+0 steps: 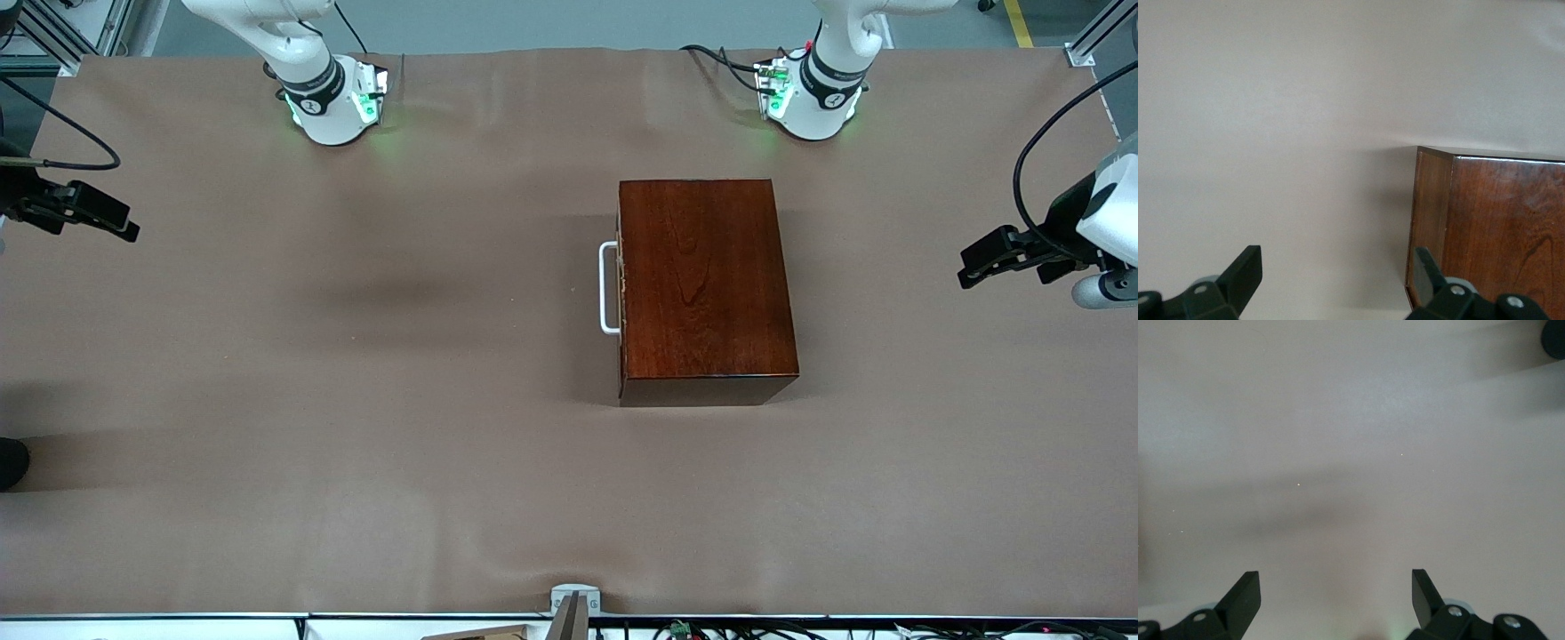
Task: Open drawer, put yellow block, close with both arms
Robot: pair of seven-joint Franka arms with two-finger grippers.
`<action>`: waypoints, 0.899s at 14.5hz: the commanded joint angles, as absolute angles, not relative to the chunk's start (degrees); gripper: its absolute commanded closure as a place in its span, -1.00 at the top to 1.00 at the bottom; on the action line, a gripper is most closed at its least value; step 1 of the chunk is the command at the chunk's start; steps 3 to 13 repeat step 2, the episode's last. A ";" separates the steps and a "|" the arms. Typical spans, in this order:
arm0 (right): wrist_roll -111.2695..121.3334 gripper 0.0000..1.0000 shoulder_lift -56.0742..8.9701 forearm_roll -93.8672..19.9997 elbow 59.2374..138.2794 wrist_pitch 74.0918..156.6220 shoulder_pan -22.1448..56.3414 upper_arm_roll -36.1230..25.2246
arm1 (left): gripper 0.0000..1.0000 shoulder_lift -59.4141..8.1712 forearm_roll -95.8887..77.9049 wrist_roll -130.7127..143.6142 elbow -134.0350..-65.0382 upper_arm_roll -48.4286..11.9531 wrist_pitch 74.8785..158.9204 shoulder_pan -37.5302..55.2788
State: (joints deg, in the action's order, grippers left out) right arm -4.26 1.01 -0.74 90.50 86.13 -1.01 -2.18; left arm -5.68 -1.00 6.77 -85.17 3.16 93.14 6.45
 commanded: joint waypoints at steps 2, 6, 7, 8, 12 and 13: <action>-3.69 1.00 1.93 -0.26 90.53 85.43 -3.16 -1.49 | 1.00 -4.31 -1.58 5.80 -86.48 3.25 93.60 6.42; -3.69 1.00 1.93 -0.26 90.53 85.43 -3.16 -1.49 | 1.00 -4.31 -1.58 5.80 -86.48 3.25 93.60 6.42; -3.69 1.00 1.93 -0.26 90.53 85.43 -3.16 -1.49 | 1.00 -4.31 -1.58 5.80 -86.48 3.25 93.60 6.42; -3.69 1.00 1.93 -0.26 90.53 85.43 -3.16 -1.49 | 1.00 -4.31 -1.58 5.80 -86.48 3.25 93.60 6.42; -3.69 1.00 1.93 -0.26 90.53 85.43 -3.16 -1.49 | 1.00 -4.31 -1.58 5.80 -86.48 3.25 93.60 6.42; -3.69 1.00 1.93 -0.26 90.53 85.43 -3.16 -1.49 | 1.00 -4.31 -1.58 5.80 -86.48 3.25 93.60 6.42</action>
